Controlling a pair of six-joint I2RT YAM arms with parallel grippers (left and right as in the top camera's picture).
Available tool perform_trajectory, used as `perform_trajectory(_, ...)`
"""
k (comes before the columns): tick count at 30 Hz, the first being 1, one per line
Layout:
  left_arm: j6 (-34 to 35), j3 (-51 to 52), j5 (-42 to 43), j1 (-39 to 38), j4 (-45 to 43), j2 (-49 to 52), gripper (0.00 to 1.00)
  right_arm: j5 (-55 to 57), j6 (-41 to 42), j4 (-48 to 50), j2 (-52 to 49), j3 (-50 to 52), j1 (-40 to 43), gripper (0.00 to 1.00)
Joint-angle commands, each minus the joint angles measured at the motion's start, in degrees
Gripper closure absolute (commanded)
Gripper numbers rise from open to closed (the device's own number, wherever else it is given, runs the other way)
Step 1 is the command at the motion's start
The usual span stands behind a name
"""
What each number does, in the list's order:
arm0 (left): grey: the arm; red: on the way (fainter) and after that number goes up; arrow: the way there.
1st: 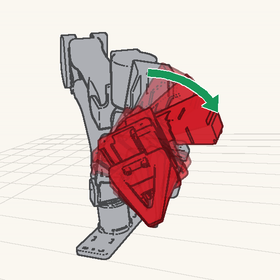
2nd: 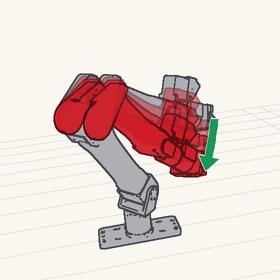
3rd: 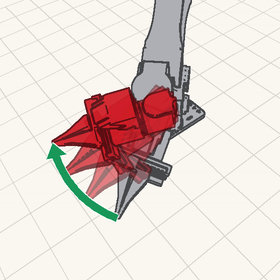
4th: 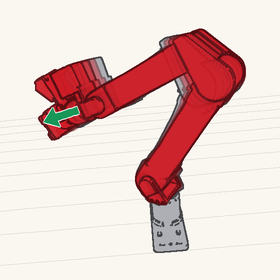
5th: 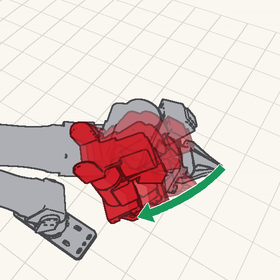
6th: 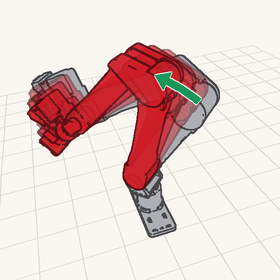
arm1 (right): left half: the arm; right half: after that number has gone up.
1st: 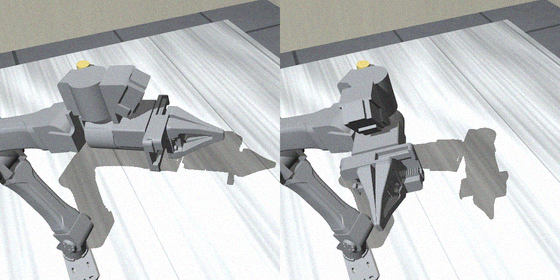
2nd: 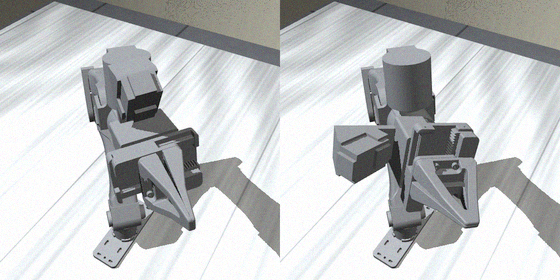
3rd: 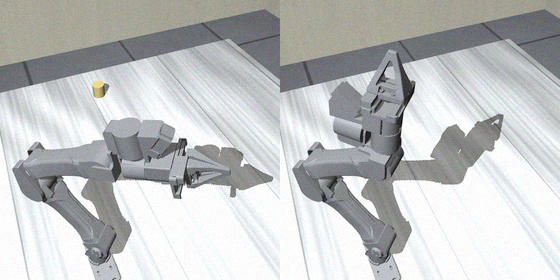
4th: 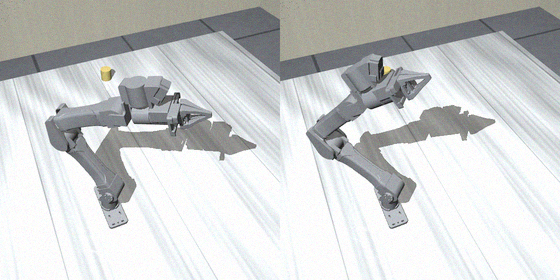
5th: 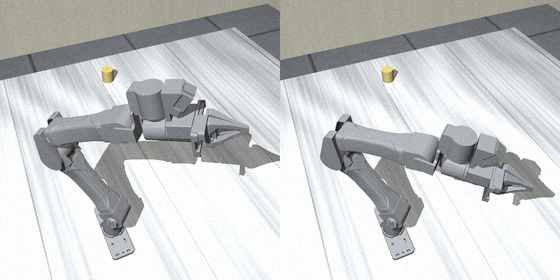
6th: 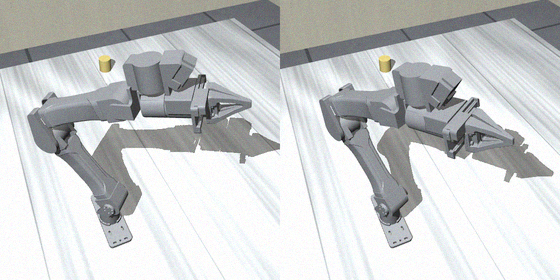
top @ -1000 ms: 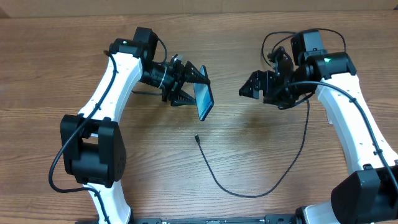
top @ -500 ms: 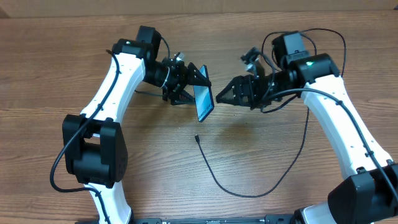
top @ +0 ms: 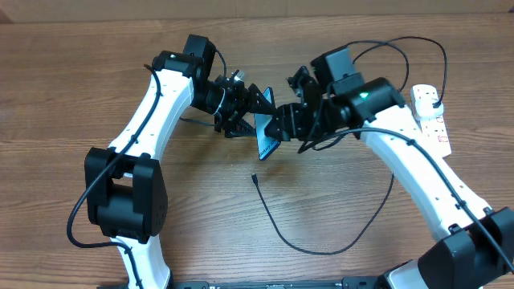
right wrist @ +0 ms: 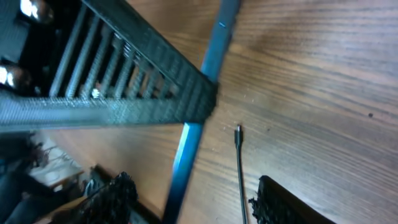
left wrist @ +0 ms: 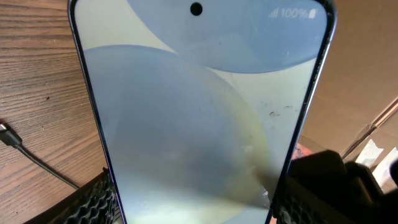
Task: Plug charger to phone and switch on socket
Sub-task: 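Move the right gripper toward the phone held by the left gripper, then close the right gripper on the phone's edge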
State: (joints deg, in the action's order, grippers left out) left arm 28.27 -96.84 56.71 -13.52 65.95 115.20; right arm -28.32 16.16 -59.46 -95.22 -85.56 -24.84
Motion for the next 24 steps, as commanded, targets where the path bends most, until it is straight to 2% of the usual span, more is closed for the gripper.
perform_trajectory(1,-1.5,-1.5,1.3,-0.1,-0.2,-0.2,0.67,5.0,3.4,1.8,0.0,-0.6,-2.0,0.40)
perform_trajectory(6,-1.5,-1.5,1.3,-0.1,-0.2,-0.2,0.66,8.0,3.4,2.8,0.0,-0.6,-3.1,0.46)
perform_trajectory(12,-1.5,-1.5,1.3,-0.1,-0.2,-0.2,0.67,8.6,5.1,2.6,0.0,-0.6,-3.2,0.60)
perform_trajectory(24,-1.5,-1.5,-0.5,-0.9,-0.1,-0.2,0.66,7.7,6.8,-0.8,0.0,-0.6,-5.2,0.60)
